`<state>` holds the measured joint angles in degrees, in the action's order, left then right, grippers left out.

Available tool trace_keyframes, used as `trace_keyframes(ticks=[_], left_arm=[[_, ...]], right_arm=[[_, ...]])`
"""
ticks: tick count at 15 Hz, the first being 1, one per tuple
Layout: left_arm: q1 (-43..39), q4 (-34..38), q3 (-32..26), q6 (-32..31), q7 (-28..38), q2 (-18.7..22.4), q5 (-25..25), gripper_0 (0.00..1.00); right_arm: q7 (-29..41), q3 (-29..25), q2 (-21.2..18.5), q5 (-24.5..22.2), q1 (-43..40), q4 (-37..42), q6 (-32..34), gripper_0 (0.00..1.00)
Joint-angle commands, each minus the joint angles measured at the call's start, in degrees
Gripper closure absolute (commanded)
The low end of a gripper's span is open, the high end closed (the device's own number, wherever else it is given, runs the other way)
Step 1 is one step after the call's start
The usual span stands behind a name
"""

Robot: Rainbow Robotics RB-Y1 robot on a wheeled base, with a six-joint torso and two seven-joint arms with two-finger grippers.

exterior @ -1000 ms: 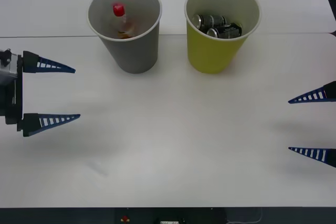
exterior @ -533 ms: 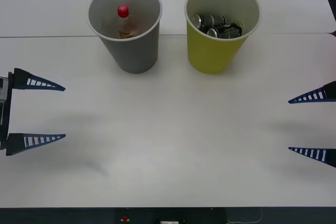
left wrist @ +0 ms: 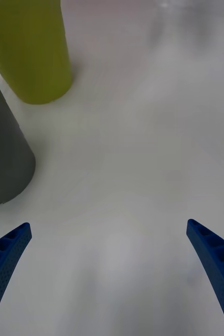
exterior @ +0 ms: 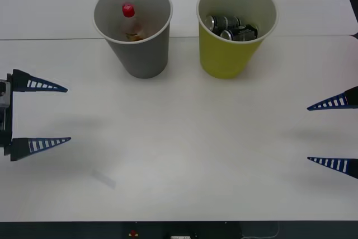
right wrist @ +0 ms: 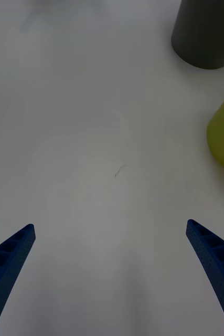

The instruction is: Put the can into the green bin and the plastic bottle into the gray bin

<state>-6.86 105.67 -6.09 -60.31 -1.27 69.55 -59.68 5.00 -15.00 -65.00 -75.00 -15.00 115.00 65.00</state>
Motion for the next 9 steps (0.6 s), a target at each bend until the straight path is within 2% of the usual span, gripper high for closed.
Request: trace_keyframes(ticks=[1,9], left_arm=[[-0.9,0.3,0.0,1.1,-0.7,0.0,-0.1,0.00],[-0.9,0.3,-0.1,1.1,-1.4,0.2,-3.0,0.00]], right_arm=[[0.0,0.0,0.0,0.0,0.0,0.0,0.0,0.00],[0.0,0.0,0.0,0.0,0.0,0.0,0.0,0.00]])
